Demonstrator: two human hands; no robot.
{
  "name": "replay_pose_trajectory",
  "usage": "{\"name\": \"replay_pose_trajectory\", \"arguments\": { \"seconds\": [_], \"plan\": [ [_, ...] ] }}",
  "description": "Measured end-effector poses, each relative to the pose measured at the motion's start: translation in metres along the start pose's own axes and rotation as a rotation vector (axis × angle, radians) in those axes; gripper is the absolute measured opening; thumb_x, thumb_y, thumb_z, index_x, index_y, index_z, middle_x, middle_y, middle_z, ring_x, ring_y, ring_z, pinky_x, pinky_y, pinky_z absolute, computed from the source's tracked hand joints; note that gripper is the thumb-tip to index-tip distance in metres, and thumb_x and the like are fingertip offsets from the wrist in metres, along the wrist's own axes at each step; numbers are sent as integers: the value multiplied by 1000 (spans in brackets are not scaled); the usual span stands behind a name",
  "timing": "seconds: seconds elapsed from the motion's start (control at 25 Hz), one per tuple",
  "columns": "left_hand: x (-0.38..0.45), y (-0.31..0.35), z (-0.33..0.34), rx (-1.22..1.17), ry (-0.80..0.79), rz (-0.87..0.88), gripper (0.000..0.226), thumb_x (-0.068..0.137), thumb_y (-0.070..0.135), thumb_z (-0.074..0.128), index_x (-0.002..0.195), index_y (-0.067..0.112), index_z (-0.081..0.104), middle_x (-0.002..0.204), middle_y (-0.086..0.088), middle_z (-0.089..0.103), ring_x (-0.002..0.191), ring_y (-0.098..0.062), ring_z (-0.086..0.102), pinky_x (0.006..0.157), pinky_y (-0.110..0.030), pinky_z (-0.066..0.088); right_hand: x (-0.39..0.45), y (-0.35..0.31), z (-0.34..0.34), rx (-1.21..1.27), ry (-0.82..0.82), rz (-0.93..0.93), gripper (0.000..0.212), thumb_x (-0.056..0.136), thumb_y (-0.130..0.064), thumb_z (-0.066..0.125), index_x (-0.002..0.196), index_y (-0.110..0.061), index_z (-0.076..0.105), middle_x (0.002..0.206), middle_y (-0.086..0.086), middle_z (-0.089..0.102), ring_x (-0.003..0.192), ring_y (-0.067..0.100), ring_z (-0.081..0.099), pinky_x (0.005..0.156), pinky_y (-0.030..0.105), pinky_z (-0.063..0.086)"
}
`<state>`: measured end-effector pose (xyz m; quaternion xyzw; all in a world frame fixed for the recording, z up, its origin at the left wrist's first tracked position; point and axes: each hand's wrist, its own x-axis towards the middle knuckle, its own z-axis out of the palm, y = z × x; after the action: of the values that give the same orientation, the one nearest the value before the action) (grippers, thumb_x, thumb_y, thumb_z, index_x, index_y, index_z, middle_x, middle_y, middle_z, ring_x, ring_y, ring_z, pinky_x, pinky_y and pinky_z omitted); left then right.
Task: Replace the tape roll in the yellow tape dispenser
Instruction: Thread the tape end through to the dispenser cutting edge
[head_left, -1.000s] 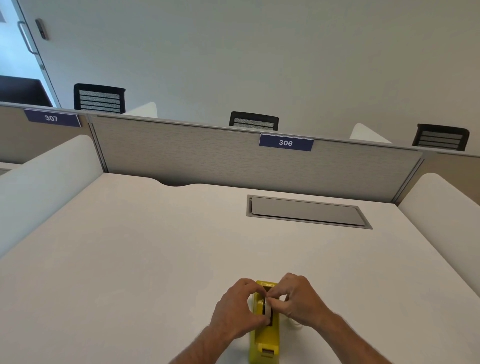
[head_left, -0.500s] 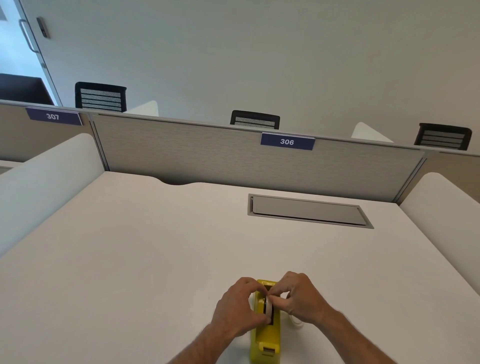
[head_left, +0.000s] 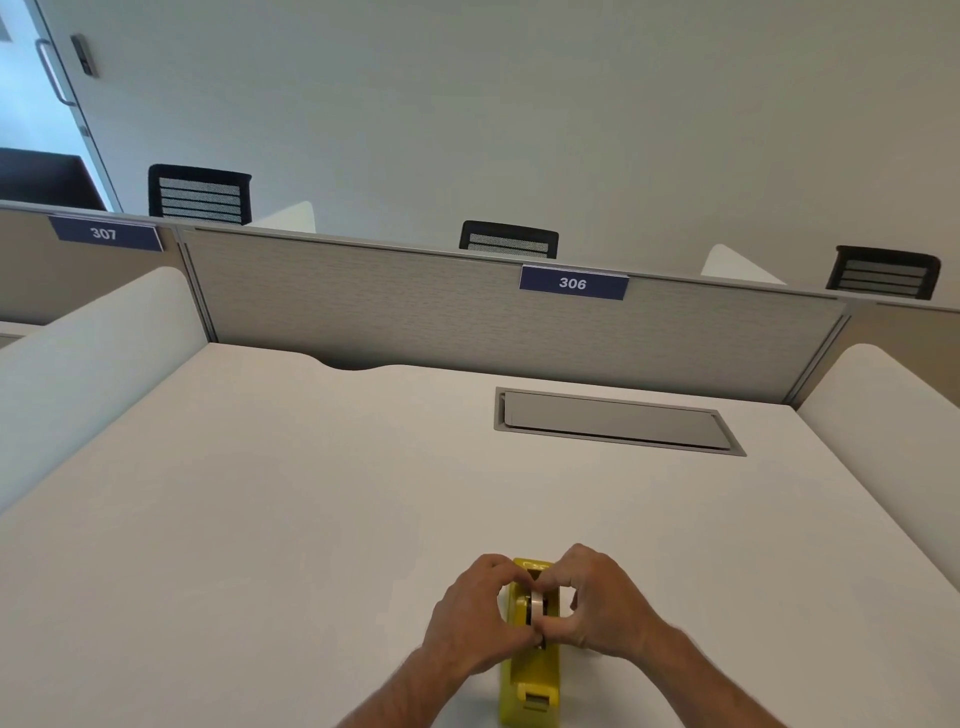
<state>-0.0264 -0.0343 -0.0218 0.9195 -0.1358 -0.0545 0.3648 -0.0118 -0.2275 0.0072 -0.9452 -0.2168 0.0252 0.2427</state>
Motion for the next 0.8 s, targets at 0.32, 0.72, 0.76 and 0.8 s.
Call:
{"name": "replay_pose_trajectory", "arguments": {
  "seconds": [0.32,0.72,0.76,0.8],
  "plan": [
    [2,0,0,8,-7,-12,55,60,63,72,111,45,59,126,27,47,111,3,47,94,-22,48,1,-1,-4,84,5,43,15,81,-38,69,91,-39,79,82,-26,74,89,4,57,74,24,51],
    [0,2,0,39,-13,-24,56,64,60,75,115,45,58,132,25,45,111,5,40,92,-19,42,4,-2,-6,101,-3,68,12,82,-34,70,87,-37,80,80,-19,75,87,6,58,71,25,52],
    [0,2,0,40,-12,-26,56,64,60,74,115,45,58,132,25,45,111,4,41,91,-19,41,4,-1,-6,102,-3,70,12,81,-34,71,87,-37,80,80,-19,75,88,6,58,69,24,52],
    [0,2,0,40,-10,-23,56,64,60,74,115,44,58,132,25,45,111,4,41,90,-19,41,4,-1,-6,99,-6,69,12,79,-36,72,87,-37,80,79,-20,74,88,5,58,68,23,52]
  ]
}}
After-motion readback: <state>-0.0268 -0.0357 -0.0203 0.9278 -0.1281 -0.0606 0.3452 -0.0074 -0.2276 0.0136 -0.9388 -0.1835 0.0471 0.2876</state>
